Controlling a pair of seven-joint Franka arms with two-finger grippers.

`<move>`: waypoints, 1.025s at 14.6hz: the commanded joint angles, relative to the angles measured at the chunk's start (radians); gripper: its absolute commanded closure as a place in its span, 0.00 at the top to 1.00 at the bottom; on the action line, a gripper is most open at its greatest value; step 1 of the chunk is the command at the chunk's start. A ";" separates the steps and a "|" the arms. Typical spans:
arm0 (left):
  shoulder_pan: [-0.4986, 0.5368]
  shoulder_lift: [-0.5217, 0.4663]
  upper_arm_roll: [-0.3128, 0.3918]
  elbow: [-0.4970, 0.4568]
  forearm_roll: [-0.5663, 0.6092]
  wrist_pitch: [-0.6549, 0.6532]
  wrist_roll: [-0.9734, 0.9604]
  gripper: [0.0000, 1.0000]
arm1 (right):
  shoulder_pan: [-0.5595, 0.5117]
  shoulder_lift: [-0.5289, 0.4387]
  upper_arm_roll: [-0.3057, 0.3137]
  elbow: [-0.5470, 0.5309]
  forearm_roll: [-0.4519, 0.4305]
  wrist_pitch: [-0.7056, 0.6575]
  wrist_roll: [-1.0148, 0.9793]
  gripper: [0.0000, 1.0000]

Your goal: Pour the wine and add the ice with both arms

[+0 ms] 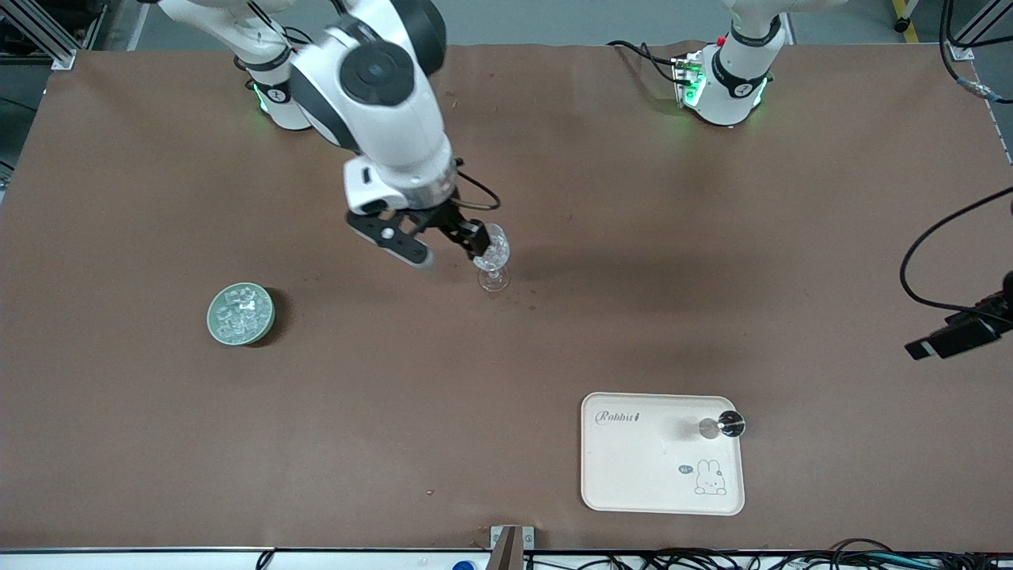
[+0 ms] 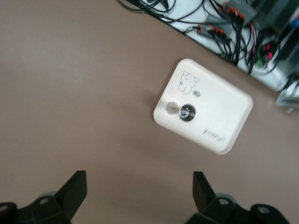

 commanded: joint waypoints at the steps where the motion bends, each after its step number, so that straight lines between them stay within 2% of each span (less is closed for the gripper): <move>1: 0.002 -0.147 -0.076 -0.162 0.132 0.010 0.088 1.00 | -0.029 -0.137 -0.114 -0.036 0.000 -0.078 -0.187 1.00; 4: -0.013 -0.287 -0.081 -0.300 0.135 0.011 0.220 1.00 | -0.029 -0.200 -0.254 -0.038 0.011 -0.112 -0.356 1.00; 6: -0.035 -0.391 -0.072 -0.426 0.135 0.042 0.230 1.00 | -0.030 -0.226 -0.354 -0.038 0.058 -0.143 -0.503 1.00; 8: -0.055 -0.459 -0.070 -0.506 0.141 0.065 0.230 1.00 | -0.045 -0.260 -0.470 -0.041 0.117 -0.157 -0.702 1.00; 10: -0.070 -0.476 -0.061 -0.522 0.140 0.057 0.224 1.00 | -0.090 -0.269 -0.503 -0.042 0.126 -0.181 -0.851 1.00; 13: -0.086 -0.471 -0.061 -0.522 0.141 0.050 0.216 1.00 | -0.085 -0.303 -0.644 -0.061 0.190 -0.184 -1.049 1.00; 15: -0.078 -0.448 -0.067 -0.505 0.143 0.039 0.211 1.00 | -0.084 -0.333 -0.690 -0.093 0.198 -0.177 -1.112 1.00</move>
